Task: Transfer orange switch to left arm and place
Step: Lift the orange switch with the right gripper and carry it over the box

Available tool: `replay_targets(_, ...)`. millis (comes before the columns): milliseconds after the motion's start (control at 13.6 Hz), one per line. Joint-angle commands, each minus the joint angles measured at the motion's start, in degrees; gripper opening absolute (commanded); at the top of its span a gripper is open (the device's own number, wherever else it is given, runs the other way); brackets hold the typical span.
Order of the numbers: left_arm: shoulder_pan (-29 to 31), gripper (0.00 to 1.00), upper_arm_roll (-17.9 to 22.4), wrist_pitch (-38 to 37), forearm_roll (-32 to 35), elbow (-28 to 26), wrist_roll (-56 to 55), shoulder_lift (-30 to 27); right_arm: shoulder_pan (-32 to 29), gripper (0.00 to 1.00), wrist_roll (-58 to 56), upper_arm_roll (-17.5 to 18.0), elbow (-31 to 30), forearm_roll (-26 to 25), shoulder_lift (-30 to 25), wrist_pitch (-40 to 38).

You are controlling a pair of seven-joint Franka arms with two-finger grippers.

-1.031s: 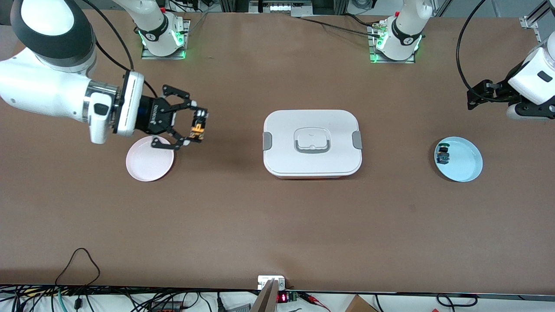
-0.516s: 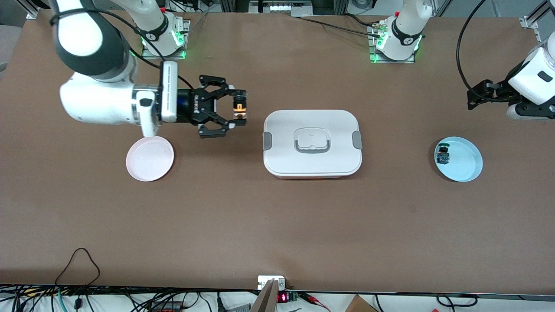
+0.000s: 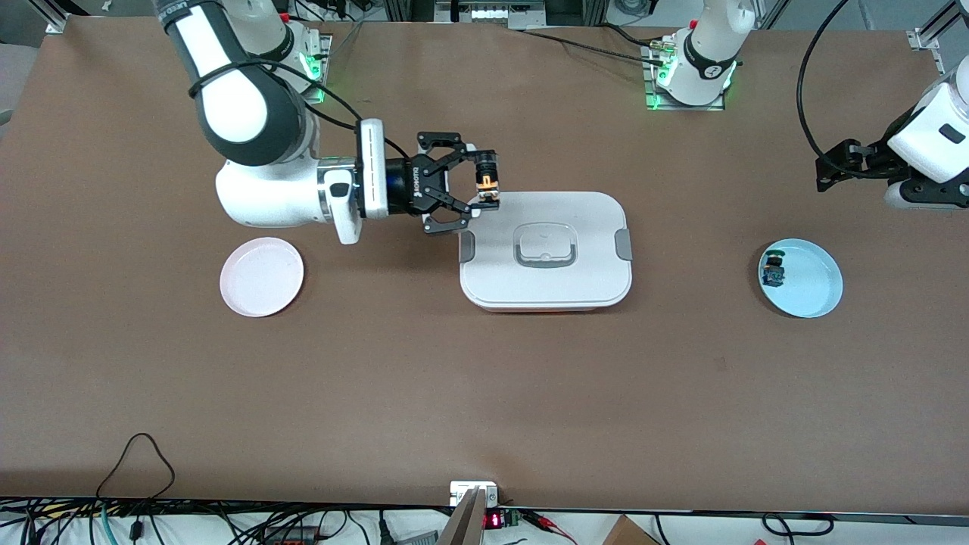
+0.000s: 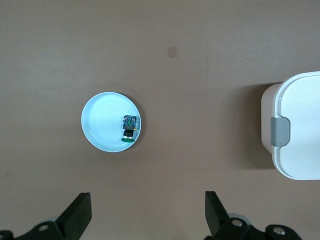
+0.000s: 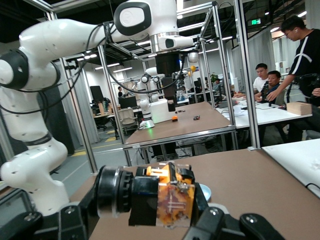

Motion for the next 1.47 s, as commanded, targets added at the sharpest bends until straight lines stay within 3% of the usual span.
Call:
replay_targets(0,0.02,1.0,0.13,-0.88,-0.88,0.47,-0.6,-0.26,3.26,0.0,-0.93,-0.52,5.05,2.48,2.91,3.73)
replay_targets(147,0.28,1.0,0.21,-0.88,-0.88,0.47,-0.6,-0.26,5.64,0.0,-1.02,-0.52,6.81,5.03,4.32,6.28)
replay_targets(663,0.37,1.0,0.04,-0.88,-1.06,0.56,-0.42,-0.09,6.79,0.0,-2.33,-0.79,10.77,5.22,6.0,7.53)
replay_targets(810,0.37,1.0,-0.05,-1.4,-3.85,0.64,-0.16,0.96,6.79,0.0,-2.51,-0.79,10.77,5.22,6.0,7.53)
replay_targets(1105,3.26,1.0,0.39,-8.77,-22.37,0.64,-0.07,4.3,6.97,0.0,-2.51,-0.79,10.77,5.48,6.0,7.53)
replay_targets(1399,4.5,1.0,-0.05,-11.51,-44.15,0.56,0.28,8.34,6.97,0.0,-2.42,-0.79,10.69,5.57,6.0,7.53)
